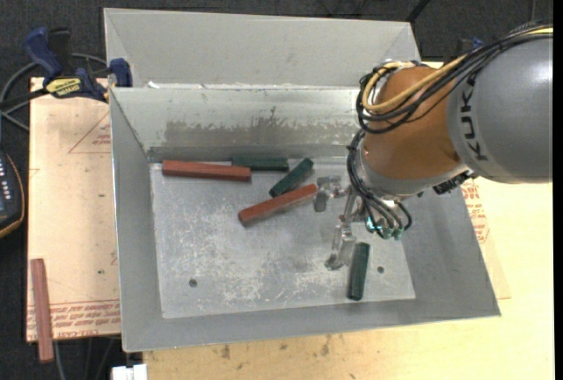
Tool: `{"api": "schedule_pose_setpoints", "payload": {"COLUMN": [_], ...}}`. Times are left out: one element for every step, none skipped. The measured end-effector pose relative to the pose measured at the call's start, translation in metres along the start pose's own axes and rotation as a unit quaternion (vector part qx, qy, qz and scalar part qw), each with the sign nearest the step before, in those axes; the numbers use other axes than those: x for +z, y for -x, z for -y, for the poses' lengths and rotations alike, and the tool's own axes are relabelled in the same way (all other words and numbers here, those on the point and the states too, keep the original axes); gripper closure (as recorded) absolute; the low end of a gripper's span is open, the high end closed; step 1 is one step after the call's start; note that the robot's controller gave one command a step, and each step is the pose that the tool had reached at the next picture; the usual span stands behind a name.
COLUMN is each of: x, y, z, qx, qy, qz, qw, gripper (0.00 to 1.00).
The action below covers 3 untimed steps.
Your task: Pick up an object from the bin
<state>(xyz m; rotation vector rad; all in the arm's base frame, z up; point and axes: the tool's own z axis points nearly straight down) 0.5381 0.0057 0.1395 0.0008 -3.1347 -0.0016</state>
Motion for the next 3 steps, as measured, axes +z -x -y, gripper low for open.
{"api": "schedule_pose_setpoints", "payload": {"x": [0.072, 0.065, -0.078], "y": [0.077, 0.077, 0.077], "z": [-0.064, -0.06, -0.065], "qx": [-0.027, -0.024, -0.04], "qy": [0.001, 0.0, 0.0], "qz": [0.0067, 0.0068, 0.0096], "qw": [0.9996, 0.9997, 0.9991], "gripper": [0.0, 1.0, 1.0]}}
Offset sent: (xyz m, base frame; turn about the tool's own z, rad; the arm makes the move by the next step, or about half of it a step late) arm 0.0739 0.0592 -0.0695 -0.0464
